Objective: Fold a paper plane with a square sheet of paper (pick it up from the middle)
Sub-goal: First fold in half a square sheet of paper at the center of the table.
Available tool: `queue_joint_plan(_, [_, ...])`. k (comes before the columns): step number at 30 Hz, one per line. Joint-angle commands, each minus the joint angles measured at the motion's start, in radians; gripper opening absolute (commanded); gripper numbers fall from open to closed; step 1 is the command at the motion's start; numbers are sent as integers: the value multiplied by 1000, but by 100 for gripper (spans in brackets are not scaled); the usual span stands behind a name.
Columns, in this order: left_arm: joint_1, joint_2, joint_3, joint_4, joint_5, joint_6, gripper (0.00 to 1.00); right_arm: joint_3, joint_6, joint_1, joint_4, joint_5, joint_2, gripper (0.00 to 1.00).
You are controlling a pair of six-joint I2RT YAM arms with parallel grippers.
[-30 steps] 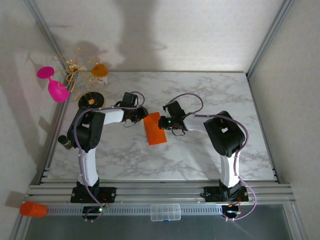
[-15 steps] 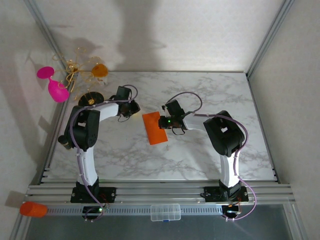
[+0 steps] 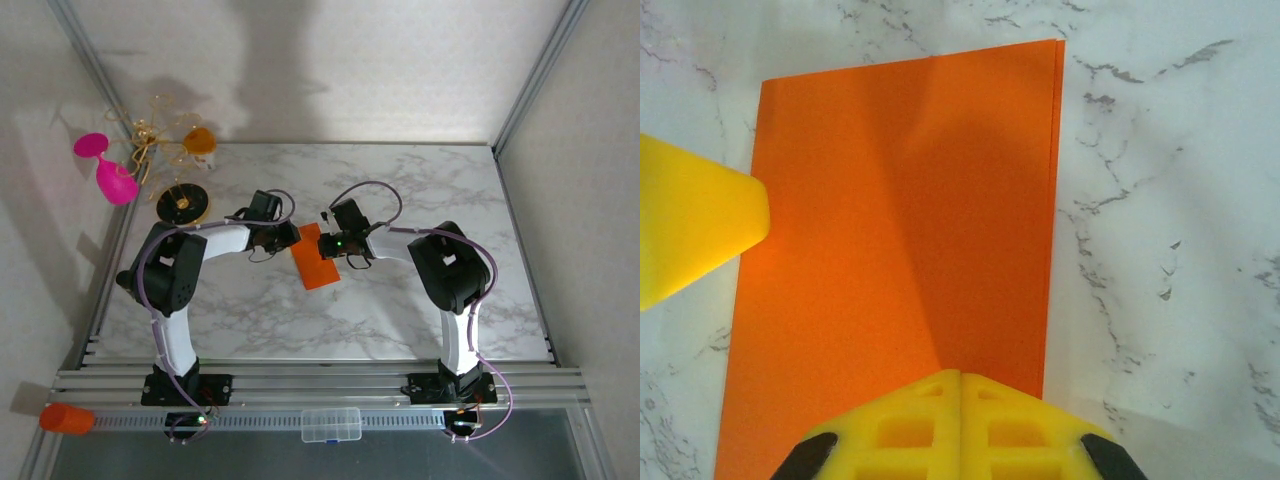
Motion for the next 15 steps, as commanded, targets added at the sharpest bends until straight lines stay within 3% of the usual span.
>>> queue_joint_plan(1, [8, 28, -9, 24, -4, -15, 17, -71, -58, -25, -241, 97, 53, 3])
queue_joint_plan(8, [11, 67, -19, 12, -27, -28, 14, -58, -32, -25, -199, -17, -22, 5])
queue_joint_plan(15, [10, 66, -50, 16, -41, -52, 14, -99, 187, -17, -44, -228, -131, 5])
